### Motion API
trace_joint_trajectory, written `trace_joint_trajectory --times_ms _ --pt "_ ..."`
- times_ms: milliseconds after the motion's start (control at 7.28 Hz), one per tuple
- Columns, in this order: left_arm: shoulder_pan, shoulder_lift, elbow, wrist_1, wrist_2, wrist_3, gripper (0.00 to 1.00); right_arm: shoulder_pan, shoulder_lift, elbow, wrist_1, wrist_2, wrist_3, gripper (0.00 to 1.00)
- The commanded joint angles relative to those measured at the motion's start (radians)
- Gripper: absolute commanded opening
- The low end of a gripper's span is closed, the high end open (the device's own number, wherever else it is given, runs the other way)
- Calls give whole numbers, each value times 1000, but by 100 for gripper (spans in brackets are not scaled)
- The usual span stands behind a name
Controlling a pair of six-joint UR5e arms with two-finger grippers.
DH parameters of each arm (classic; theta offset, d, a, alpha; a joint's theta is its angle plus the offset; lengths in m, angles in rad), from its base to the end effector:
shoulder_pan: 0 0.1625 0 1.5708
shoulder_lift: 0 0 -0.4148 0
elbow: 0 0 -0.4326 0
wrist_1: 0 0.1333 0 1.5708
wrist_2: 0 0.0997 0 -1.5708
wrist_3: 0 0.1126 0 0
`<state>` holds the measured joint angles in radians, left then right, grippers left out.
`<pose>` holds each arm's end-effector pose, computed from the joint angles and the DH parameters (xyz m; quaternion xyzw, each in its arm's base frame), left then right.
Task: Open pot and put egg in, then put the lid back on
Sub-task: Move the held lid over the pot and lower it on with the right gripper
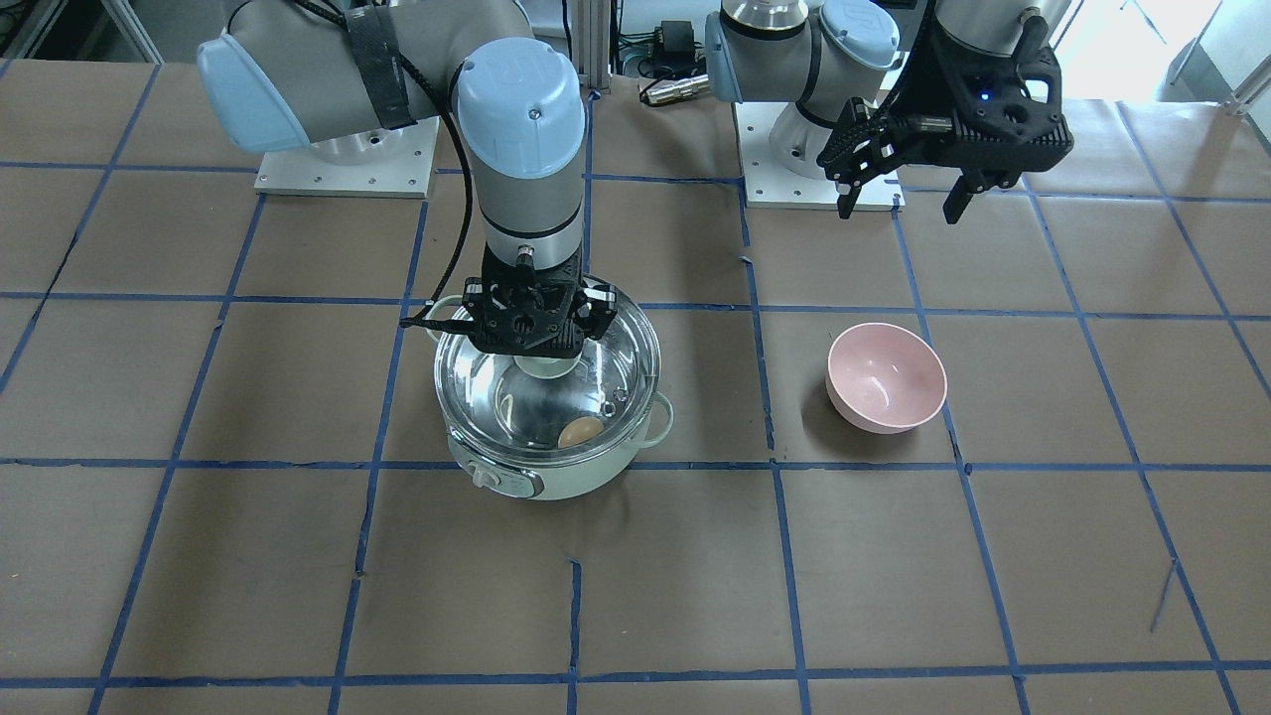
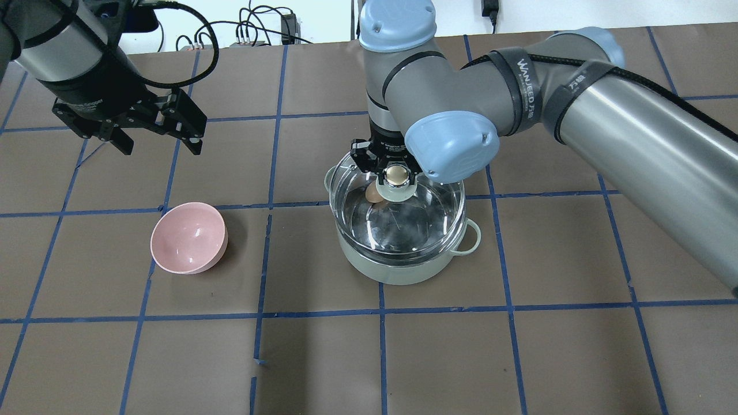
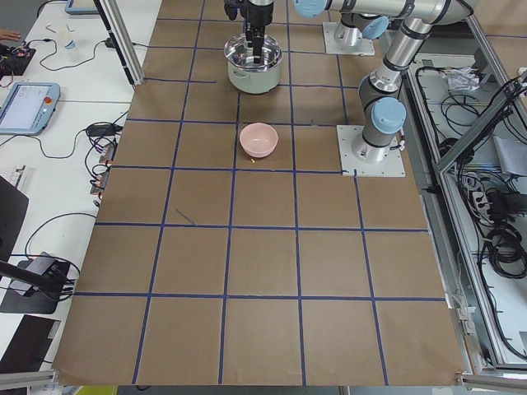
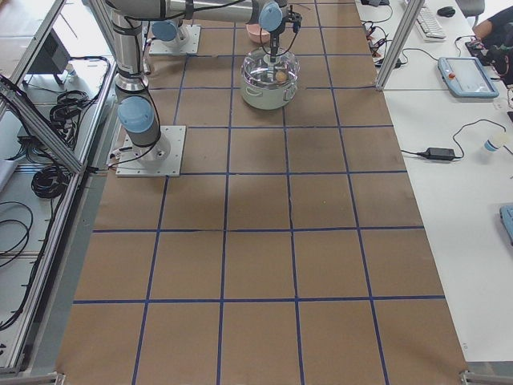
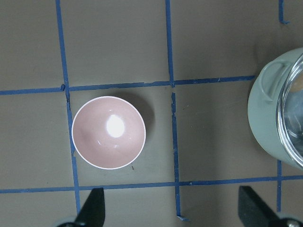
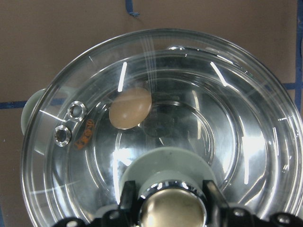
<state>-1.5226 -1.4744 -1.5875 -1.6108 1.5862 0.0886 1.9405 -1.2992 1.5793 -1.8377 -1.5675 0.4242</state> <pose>-0.1075 -0.5012 0.5013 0.0200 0.9996 -0.0193 0.0090 0.3506 -0.5347 0.3286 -0.0273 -0.9996 -0.0067 0.0010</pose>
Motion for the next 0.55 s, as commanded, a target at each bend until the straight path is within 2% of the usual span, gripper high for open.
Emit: trace_joint_trajectory --times_ms 0,412 --pt "1 0 0 -1 0 -1 100 0 0 1 2 -2 2 68" --pt "1 0 0 0 -5 -6 100 0 0 1 6 -8 1 72"
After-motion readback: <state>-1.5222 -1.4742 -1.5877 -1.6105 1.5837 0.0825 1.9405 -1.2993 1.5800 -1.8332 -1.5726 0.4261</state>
